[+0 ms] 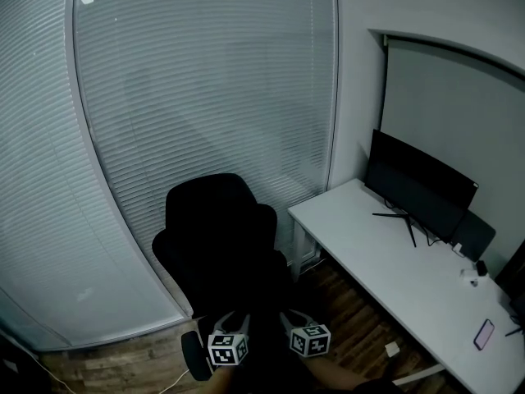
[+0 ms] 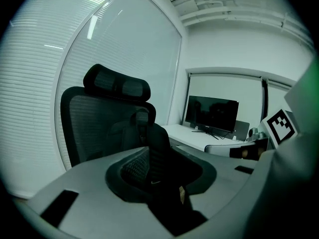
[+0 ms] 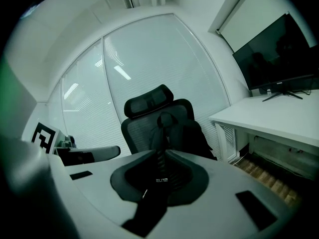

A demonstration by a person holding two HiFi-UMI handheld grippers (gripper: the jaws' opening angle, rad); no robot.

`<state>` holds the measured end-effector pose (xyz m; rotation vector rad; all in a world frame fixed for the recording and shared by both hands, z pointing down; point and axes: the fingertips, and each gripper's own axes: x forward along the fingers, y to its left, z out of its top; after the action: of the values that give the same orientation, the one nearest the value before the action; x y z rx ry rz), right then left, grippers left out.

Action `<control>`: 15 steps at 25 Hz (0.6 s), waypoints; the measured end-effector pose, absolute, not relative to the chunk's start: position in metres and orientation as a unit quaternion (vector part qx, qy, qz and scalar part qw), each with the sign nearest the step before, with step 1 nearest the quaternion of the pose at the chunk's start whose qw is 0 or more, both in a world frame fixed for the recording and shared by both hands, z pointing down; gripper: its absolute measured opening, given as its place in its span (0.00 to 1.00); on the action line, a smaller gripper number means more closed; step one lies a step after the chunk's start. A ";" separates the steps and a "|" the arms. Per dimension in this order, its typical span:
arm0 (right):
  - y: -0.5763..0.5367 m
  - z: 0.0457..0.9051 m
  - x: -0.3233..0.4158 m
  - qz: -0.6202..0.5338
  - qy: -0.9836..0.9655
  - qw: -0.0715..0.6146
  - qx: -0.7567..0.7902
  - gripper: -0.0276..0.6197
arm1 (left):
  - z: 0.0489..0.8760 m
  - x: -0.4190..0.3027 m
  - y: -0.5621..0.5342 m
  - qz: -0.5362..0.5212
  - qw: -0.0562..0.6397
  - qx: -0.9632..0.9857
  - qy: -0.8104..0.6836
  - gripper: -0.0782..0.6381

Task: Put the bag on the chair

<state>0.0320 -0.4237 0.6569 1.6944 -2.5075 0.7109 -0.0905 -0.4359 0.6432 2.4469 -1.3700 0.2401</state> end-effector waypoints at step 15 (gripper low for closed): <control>-0.329 0.655 0.062 0.225 -0.814 0.017 0.535 0.13 | 0.641 -0.068 -0.333 0.070 0.152 0.842 -0.512 0.17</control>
<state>0.0617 -0.3291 0.6550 1.6641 -2.5301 0.7002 -0.0679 -0.3332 0.6406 2.4168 -1.4697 0.2001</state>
